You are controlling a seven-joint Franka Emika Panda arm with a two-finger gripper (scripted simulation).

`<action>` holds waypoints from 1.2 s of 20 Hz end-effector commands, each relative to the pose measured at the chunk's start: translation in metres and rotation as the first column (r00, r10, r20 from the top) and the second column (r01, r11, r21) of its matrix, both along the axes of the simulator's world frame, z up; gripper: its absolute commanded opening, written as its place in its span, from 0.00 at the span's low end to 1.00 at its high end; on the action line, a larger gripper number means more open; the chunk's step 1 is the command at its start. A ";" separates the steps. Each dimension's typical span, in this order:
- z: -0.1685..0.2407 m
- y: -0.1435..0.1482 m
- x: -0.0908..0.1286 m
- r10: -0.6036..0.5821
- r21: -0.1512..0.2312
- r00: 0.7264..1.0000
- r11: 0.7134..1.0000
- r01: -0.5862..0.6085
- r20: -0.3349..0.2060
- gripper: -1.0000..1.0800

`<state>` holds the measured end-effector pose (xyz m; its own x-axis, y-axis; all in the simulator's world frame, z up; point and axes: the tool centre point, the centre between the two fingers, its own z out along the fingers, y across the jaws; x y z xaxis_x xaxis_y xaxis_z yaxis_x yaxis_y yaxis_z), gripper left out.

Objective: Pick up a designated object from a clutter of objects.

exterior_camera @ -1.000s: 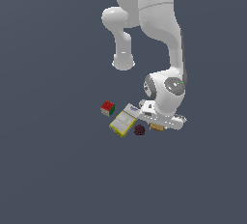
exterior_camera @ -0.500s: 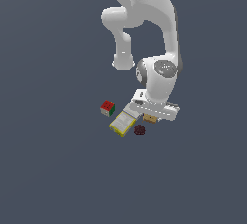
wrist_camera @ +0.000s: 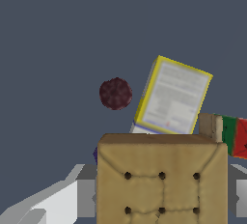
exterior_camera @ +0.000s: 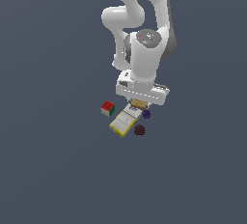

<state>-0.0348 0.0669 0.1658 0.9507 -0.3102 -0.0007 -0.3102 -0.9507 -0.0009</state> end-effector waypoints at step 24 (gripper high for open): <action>0.212 -0.156 -0.054 -0.001 0.001 1.000 1.000 0.001 0.000 0.00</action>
<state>-0.0870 -0.0834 0.3690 0.9501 -0.3119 -0.0003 -0.3119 -0.9501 -0.0024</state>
